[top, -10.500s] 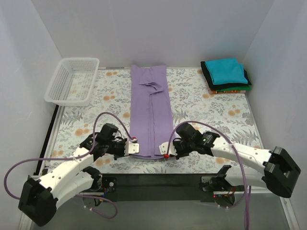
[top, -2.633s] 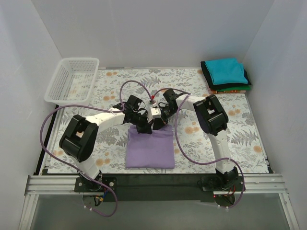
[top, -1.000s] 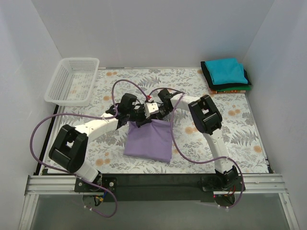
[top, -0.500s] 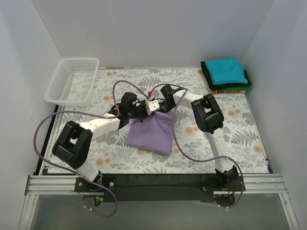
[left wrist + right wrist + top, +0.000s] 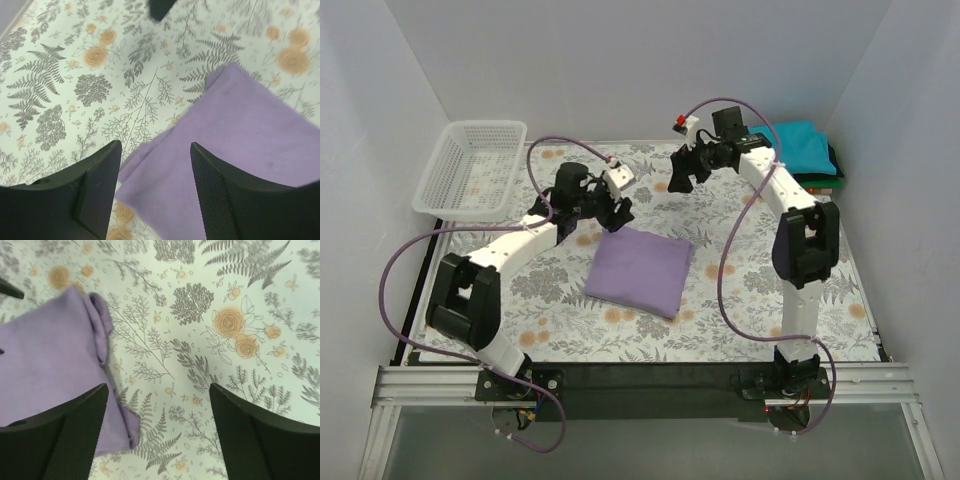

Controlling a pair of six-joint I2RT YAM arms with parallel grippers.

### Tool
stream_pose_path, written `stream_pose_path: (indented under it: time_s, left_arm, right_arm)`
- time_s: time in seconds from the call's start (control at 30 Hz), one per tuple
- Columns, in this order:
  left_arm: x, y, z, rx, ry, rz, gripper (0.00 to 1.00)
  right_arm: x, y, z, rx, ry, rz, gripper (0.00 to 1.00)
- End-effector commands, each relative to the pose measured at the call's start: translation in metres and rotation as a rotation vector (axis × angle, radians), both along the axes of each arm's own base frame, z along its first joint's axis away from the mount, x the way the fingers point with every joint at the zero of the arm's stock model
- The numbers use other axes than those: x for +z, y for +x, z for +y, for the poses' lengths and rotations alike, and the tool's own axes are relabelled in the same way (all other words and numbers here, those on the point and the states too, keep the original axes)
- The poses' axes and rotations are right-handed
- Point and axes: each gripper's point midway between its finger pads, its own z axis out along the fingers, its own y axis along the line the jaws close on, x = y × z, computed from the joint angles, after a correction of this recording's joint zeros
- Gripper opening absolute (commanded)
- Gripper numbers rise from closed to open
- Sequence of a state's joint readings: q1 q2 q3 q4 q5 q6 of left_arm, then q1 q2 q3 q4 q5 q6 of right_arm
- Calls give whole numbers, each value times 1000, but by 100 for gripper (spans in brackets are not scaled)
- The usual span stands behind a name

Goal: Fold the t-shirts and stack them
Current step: Fold the tshirt

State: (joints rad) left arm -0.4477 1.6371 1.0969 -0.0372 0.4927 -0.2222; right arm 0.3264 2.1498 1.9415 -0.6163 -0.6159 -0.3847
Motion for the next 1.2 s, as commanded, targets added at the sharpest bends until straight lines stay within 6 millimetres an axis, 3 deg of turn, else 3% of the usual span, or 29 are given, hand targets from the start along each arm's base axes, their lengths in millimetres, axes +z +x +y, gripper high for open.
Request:
stream_pose_path:
  time_s: [0.0, 0.07, 0.13, 0.17, 0.3, 0.47, 0.57, 0.7, 0.73, 0.83, 0.93, 1.07, 1.17]
  left_arm:
    - [50, -28, 9, 24, -153, 121, 55]
    - [40, -47, 11, 15, -216, 258, 52]
    - [33, -55, 12, 55, -269, 368, 50]
    - [24, -54, 17, 79, -289, 398, 50]
    - [8, -45, 24, 155, -387, 543, 46]
    - [-15, -35, 31, 248, -453, 659, 44]
    - [-41, -40, 36, 341, -459, 742, 41]
    - [-78, -60, 42, 454, -457, 911, 39]
    - [-91, -74, 43, 497, -466, 990, 39]
    - [-95, -94, 42, 495, -525, 1050, 38]
    - [-66, -100, 36, 387, -563, 988, 40]
    - [-17, -84, 36, 283, -532, 794, 45]
    - [-11, -62, 53, 351, -512, 691, 50]
  right_arm:
    - [64, -42, 8, 32, 91, -35, 83]
    - [52, -78, 12, 82, 157, 99, 74]
    - [58, -108, 17, 106, 245, 219, 66]
    - [38, -122, 17, 103, 261, 297, 64]
    - [2, -159, 27, 114, 295, 485, 58]
    - [-55, -156, 22, 71, 199, 527, 55]
    - [-90, -146, 14, 36, 119, 522, 54]
    - [-111, -126, 6, 22, 56, 493, 52]
    - [-110, -117, 5, 16, 39, 466, 52]
    - [-107, -97, 3, 33, -11, 383, 49]
    - [-81, -96, 7, 82, 24, 337, 49]
    - [-29, -99, 11, 103, 92, 252, 55]
    - [-21, -85, 4, 46, 59, 206, 61]
